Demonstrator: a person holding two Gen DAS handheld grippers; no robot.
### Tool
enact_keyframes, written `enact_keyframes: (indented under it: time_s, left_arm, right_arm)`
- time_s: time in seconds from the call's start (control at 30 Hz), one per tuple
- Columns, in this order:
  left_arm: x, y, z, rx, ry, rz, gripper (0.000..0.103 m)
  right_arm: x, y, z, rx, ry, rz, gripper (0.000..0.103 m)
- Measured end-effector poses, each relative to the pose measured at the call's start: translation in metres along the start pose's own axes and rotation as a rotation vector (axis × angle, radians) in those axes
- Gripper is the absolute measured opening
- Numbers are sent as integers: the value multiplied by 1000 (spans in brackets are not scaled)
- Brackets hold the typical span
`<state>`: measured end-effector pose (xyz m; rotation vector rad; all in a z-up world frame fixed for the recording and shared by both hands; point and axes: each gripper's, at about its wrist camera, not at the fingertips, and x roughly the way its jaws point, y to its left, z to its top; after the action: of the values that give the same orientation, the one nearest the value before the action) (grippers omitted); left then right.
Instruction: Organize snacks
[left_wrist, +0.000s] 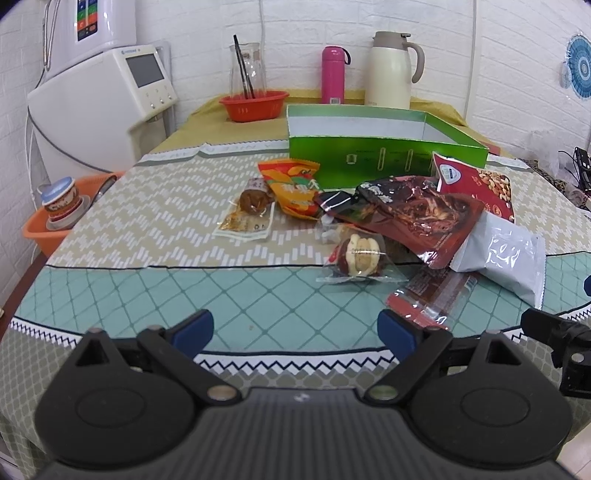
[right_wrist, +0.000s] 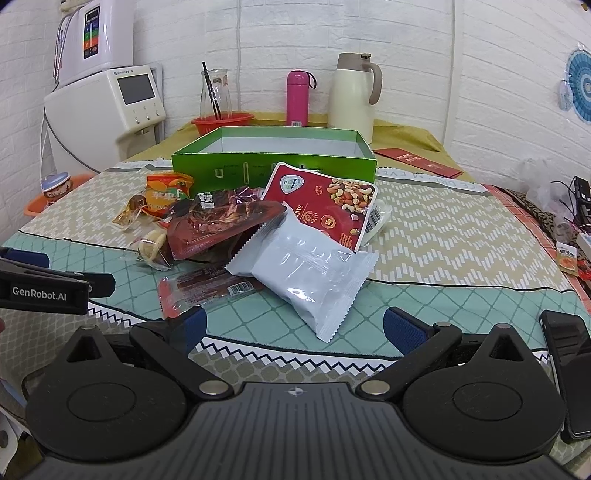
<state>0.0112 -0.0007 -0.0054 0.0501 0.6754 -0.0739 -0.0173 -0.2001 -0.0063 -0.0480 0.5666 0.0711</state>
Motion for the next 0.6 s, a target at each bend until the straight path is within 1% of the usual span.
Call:
enact_keyframes:
  time_s: [0.33,0.53,0.6]
  left_arm:
    - [10,5,6,-3,20,-4,90]
    - [13,6,9,8,17,-11,90]
    - [12,11,13,12,-5,-23,90]
  right_arm:
    - [9,1,3,-1,9,3,103]
    - [16,1,6,-1,11,12,103]
    - [19,0,7,0,13,27,103]
